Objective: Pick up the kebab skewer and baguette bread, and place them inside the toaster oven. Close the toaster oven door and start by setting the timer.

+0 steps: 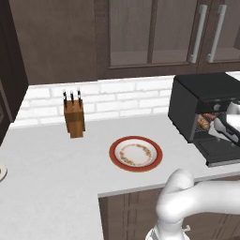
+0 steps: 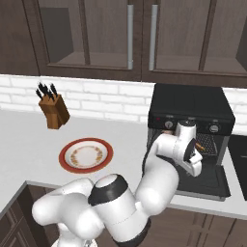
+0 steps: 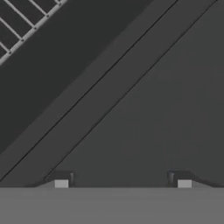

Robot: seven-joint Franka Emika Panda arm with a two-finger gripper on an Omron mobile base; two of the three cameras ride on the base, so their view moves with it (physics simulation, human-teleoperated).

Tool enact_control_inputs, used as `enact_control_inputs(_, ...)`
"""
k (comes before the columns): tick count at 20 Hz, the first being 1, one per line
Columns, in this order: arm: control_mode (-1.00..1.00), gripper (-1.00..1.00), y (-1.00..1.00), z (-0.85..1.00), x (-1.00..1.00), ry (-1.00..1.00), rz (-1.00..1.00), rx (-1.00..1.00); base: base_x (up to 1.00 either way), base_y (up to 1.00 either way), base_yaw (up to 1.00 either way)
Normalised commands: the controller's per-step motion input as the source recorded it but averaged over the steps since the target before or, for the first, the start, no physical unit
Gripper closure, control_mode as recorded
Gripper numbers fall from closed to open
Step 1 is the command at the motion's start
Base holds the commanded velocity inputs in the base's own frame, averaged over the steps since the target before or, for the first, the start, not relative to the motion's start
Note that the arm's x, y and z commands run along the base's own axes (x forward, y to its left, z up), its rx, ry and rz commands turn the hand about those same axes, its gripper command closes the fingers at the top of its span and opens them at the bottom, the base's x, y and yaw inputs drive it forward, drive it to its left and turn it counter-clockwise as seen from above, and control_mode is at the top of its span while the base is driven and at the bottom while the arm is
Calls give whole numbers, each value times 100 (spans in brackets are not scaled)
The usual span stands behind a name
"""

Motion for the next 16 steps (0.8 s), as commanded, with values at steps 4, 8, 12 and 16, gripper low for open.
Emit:
enact_control_inputs(4,-100,-100,0,0,9,-5,-14,0,0,0,0)
enact_control_inputs(8,-100,-100,0,11,-31,-1,-3,0,0,0,0)
enact_control_inputs(12,-100,-100,0,44,-70,0,2,0,0,0,0)
enact_control_inputs(16,-100,-100,1,37,-100,0,16,-1,0,0,0)
